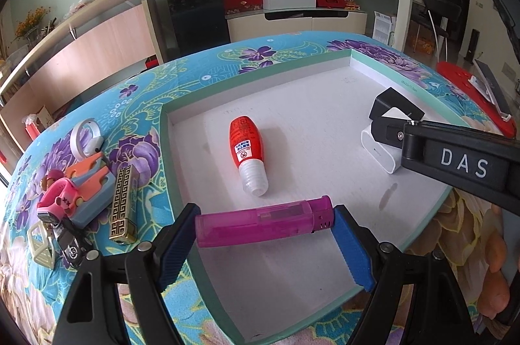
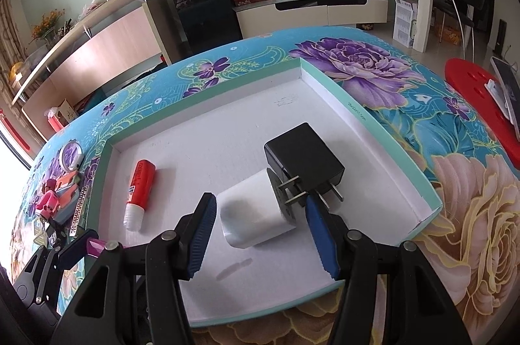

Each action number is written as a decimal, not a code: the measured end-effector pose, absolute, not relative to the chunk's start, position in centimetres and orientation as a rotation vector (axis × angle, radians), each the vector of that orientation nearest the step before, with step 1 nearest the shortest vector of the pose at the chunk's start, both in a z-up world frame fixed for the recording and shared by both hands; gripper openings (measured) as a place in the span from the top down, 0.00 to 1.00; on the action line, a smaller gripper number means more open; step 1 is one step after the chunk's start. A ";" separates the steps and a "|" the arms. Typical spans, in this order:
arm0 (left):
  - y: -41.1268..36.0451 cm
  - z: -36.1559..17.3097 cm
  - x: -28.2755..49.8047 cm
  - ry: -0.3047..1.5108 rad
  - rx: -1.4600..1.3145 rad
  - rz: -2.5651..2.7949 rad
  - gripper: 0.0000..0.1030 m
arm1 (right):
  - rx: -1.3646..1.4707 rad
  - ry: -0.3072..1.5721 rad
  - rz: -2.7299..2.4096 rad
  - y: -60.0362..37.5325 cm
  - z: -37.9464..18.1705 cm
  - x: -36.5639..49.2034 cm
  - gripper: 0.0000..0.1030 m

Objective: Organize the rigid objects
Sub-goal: 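Carry the white cube and pink lighter over the tray with both grippers, then release the white cube beside the black charger while the left gripper releases the pink lighter, then move both grippers from the tray to the pile of toys on the bed cover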

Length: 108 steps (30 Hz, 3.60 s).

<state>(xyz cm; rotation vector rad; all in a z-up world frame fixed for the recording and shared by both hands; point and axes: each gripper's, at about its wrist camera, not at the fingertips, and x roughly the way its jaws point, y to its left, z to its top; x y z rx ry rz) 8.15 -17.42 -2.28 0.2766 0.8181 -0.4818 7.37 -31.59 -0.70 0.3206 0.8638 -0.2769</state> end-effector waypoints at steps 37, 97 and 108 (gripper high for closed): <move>-5.3 2.6 11.3 0.659 -0.058 -0.114 0.00 | 0.259 0.724 -0.095 -24.6 2.5 9.1 0.35; 9.1 -2.4 16.4 1.031 -0.238 0.180 0.00 | 0.161 0.772 0.189 -10.2 -0.9 16.7 0.35; 8.2 -3.7 17.5 1.076 -0.208 0.183 0.00 | 0.210 0.771 0.176 -11.7 -1.0 16.7 0.35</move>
